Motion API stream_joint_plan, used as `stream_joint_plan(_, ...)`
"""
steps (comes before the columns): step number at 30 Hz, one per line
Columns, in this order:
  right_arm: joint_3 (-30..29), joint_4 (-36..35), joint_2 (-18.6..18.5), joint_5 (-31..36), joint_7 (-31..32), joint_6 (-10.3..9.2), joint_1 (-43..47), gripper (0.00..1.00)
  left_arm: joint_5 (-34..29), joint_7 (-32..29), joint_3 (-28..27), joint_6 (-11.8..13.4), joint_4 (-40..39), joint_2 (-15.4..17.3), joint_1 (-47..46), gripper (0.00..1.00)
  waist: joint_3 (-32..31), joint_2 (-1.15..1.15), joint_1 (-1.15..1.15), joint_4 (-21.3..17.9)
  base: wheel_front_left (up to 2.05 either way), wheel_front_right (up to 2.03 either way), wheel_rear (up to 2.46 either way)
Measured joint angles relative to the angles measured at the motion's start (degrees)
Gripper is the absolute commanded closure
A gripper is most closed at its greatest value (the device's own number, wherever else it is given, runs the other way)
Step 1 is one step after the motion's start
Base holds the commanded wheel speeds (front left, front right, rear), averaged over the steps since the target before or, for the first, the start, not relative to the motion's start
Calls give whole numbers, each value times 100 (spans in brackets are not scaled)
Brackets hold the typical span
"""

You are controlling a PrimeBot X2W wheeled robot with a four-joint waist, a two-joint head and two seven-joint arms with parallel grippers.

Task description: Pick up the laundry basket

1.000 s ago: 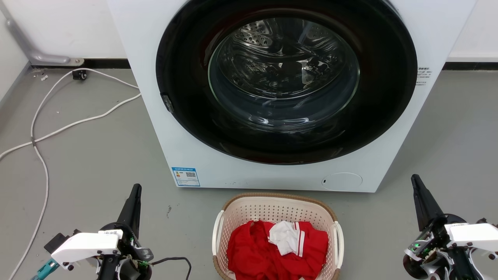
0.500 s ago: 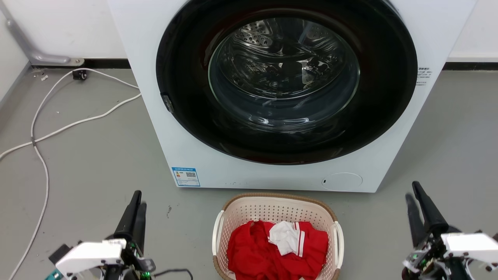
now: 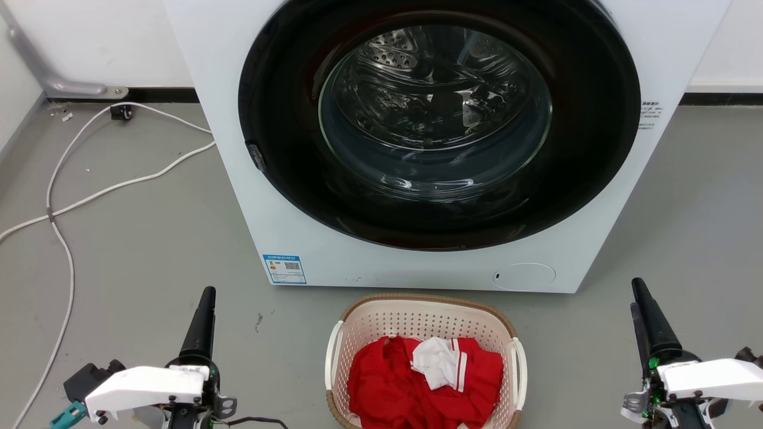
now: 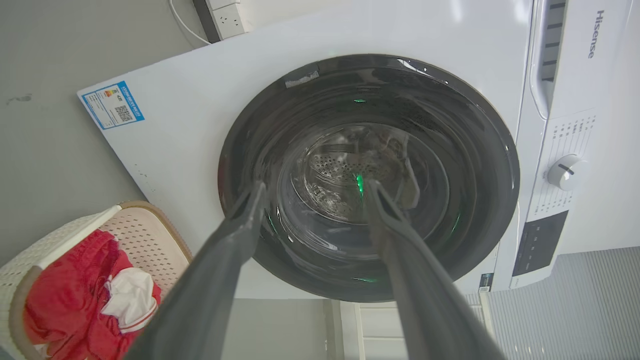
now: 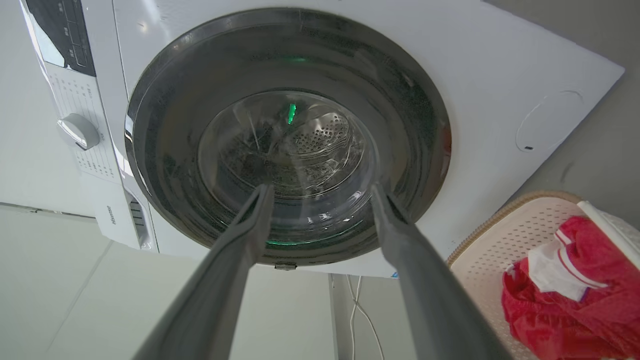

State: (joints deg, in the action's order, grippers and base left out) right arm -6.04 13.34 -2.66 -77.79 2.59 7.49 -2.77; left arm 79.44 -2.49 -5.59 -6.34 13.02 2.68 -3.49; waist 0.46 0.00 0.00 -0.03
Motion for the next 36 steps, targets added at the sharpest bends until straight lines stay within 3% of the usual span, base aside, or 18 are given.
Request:
stream_joint_plan(16,245,-417,-1,2353,-367,0,169,0,-2036,377,341,488,-336,2,71,0,42,0,0,5,0,0,0)
stream_joint_plan(36,402,-644,-2,4228,-764,0,335,0,-3631,772,508,485,-523,10,191,0,67,0,0,21,0,0,0)
